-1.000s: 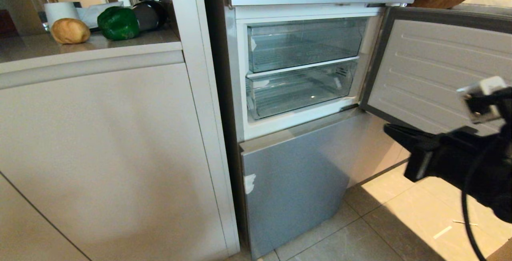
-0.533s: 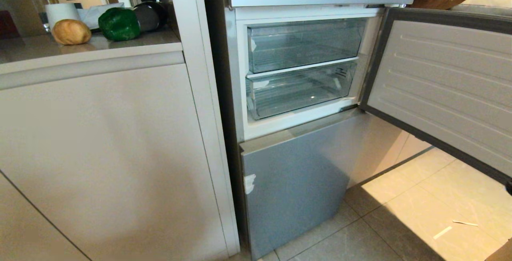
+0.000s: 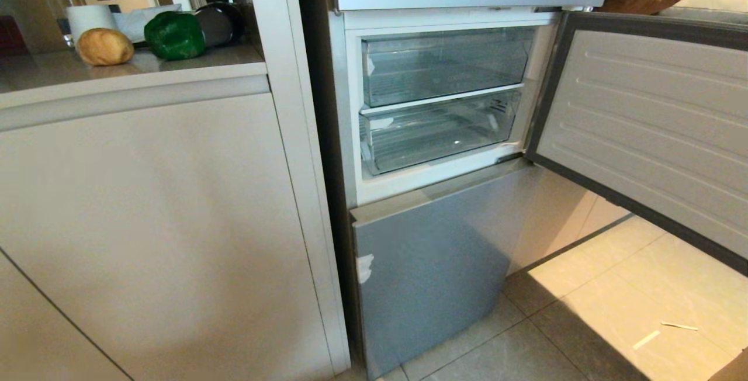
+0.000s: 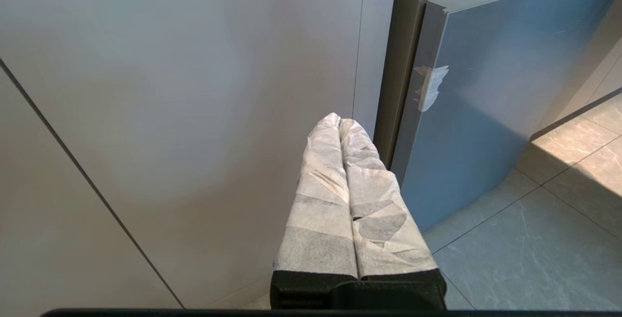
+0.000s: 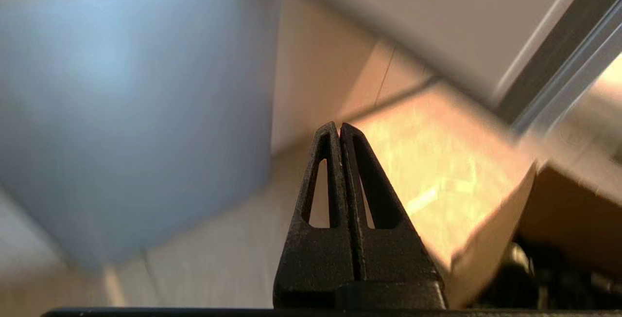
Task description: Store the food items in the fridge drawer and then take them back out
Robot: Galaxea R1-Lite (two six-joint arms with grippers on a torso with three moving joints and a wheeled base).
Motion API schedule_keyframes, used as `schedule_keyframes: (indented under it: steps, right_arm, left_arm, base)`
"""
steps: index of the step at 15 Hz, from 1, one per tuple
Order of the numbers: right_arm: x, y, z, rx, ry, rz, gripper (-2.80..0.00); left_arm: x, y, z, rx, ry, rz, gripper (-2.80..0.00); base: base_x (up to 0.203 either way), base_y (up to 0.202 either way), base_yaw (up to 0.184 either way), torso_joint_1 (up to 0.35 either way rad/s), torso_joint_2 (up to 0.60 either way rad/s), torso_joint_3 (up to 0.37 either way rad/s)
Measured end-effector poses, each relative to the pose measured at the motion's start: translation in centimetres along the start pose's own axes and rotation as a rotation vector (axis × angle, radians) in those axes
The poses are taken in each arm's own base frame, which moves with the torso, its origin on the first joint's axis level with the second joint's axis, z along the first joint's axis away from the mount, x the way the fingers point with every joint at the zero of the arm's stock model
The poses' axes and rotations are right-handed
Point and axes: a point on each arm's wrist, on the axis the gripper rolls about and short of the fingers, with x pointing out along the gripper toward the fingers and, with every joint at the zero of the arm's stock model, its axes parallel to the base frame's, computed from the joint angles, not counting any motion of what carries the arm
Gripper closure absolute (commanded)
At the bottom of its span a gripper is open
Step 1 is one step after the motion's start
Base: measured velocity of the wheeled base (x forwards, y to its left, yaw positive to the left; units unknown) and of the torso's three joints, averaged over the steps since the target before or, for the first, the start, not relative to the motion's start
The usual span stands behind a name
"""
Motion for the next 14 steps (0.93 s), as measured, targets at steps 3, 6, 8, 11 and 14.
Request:
schedule_keyframes:
  steps: [3, 6, 8, 11, 14]
  right_arm:
    - [-1.1, 0.4, -2.9, 0.001, -0.003, 0.133, 0.0]
    - [-1.6, 0.6, -4.3, 0.012, -0.055, 0.247, 0.0]
    - [-1.7, 0.6, -4.4, 0.023, -0.074, 0.248, 0.0]
    - [-1.7, 0.6, -4.5, 0.055, -0.077, 0.239, 0.0]
    - [-1.7, 0.6, -4.6, 0.096, -0.071, 0.227, 0.0]
  left_arm:
    - [0.0, 0.0, 0.0, 0.0, 0.0, 0.0, 0.0]
    - [0.0, 0.0, 0.0, -0.002, 0.0, 0.0, 0.0]
    - [0.0, 0.0, 0.0, -0.001, 0.0, 0.0, 0.0]
    - [0.0, 0.0, 0.0, -0.001, 0.0, 0.0, 0.0]
    - [0.0, 0.0, 0.0, -0.001, 0.0, 0.0, 0.0]
  base:
    - [0.0, 0.0, 0.0, 0.0, 0.0, 0.0]
    - [0.0, 0.0, 0.0, 0.0, 0.0, 0.0]
    - [0.0, 0.0, 0.0, 0.0, 0.0, 0.0]
    - [0.0, 0.0, 0.0, 0.0, 0.0, 0.0]
    - [0.134, 0.0, -0.001, 0.001, 0.0, 0.004]
